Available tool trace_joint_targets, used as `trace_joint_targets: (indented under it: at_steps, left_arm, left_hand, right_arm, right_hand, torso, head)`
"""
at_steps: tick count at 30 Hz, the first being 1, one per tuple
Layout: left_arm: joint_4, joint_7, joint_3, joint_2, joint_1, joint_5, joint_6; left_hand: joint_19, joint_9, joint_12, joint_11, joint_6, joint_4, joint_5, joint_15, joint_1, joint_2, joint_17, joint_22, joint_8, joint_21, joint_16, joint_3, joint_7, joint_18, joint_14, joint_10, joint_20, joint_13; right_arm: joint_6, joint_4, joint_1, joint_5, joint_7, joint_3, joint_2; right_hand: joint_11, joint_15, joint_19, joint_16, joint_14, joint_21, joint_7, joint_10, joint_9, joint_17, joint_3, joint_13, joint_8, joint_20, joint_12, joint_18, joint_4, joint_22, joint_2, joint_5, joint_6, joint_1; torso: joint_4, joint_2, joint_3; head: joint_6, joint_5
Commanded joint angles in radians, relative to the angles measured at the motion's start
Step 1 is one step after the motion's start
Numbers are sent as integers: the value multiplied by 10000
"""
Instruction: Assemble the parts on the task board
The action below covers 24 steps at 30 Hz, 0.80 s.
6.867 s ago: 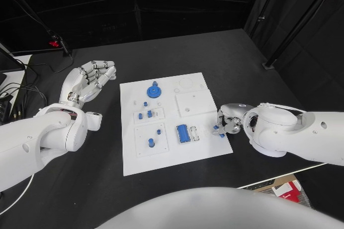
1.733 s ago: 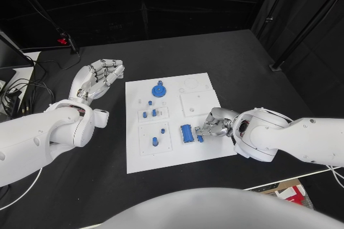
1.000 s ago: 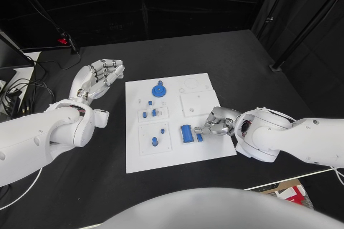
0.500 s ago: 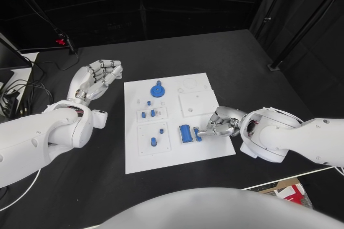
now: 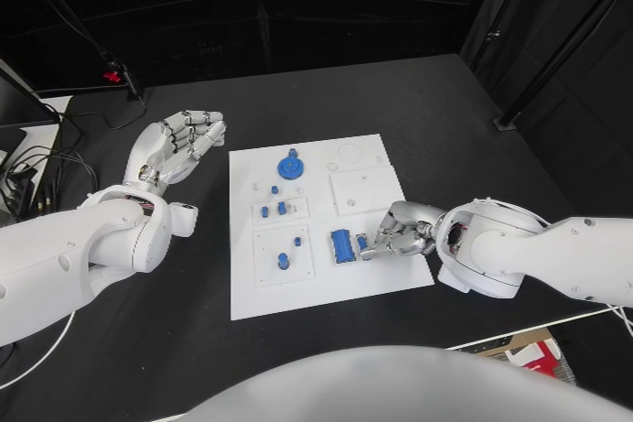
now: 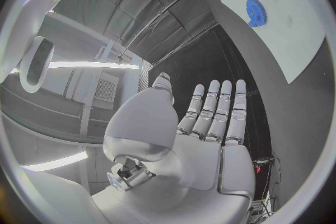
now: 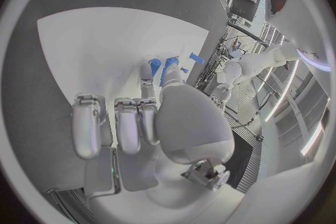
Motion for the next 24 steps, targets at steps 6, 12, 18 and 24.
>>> trace_joint_targets:
  at_steps: [6,12,18,24]
  left_arm:
    - [-4,58,9,22,12,6,78]
    - [-8,55,9,36,11,6,80]
    - [-8,53,9,43,10,6,76]
    - [-12,48,9,52,10,6,77]
  left_hand:
    - [71,-16,36,-7,-85,14,68,-3,-17,88,-9,-14,69,38,40,-64,1170,-33,-50,-63,-5,-16]
    - [72,-16,46,-6,-90,13,87,-3,4,102,-23,-22,78,40,52,-69,1171,-33,-54,-69,-5,-16]
    - [72,-16,46,-6,-90,13,87,-3,4,102,-23,-22,78,40,52,-69,1171,-33,-54,-69,-5,-16]
    - [72,-16,46,-6,-90,13,87,-3,4,102,-23,-22,78,40,52,-69,1171,-33,-54,-69,-5,-16]
  right_arm:
    - [325,-142,6,-405,-447,1,167]
    - [306,-278,6,-545,-509,1,291]
    - [239,-384,6,-589,-522,1,389]
    - [235,-475,7,-599,-531,1,453]
  right_hand:
    - [-106,-87,670,25,1074,-69,-72,1058,143,2632,141,2632,113,-101,-39,30,-122,2393,133,-40,24,707]
    - [-118,-92,677,25,1074,-56,-88,1058,199,2632,174,2632,152,-107,-39,26,-160,2398,167,-36,31,923]
    - [-117,-89,680,25,1074,-52,-83,1058,238,2632,185,2632,169,-108,-39,25,-50,2399,307,-29,25,916]
    - [-113,-85,675,25,1074,-61,-79,1058,259,2632,177,2632,173,-105,-39,27,13,2396,372,-19,14,892]
  torso:
    - [-5,-14,-5]
    - [9,-7,1]
    - [4,0,0]
    - [0,-1,-3]
  head:
    - [2,-16]
    - [2,-34]
    - [2,-24]
    - [2,-32]
